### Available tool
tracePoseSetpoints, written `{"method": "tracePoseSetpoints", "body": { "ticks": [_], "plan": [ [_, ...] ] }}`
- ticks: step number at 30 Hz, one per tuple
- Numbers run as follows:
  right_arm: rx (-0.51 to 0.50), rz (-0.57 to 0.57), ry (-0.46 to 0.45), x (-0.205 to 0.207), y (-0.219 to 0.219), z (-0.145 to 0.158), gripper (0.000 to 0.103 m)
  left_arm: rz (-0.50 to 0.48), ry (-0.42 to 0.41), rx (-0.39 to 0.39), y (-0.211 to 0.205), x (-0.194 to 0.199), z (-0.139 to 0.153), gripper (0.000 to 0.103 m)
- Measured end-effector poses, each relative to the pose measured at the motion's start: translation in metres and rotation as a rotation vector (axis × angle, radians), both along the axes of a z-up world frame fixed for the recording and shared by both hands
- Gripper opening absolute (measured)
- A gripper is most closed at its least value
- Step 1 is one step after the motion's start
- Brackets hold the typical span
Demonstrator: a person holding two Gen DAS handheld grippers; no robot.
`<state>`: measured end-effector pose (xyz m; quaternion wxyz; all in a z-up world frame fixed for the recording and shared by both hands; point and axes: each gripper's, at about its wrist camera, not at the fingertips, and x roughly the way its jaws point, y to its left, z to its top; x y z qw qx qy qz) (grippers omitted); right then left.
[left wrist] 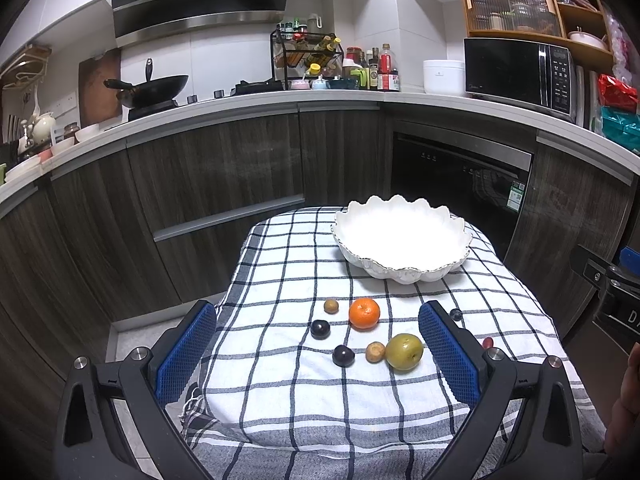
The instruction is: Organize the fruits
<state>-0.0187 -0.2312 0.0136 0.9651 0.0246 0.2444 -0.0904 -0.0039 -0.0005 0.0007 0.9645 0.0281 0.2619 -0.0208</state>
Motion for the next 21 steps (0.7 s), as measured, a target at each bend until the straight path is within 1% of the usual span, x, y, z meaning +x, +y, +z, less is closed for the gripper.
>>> {"method": "tracePoseSetpoints", "body": {
  "ticks": [9,21],
  "plan": [
    [0.001,-0.001,0.002,-0.0003,0.0002,-0.0002,0.103,-0.001,0.001,-0.001,0.0001,-0.0002,-0.0006,0.103],
    [0.005,0.007,0.023,0.0039,0.0015,-0.0053,0.103,-0.001,0.023,0.005,0.0002,0.0048,-0.0070,0.103]
  ]
}}
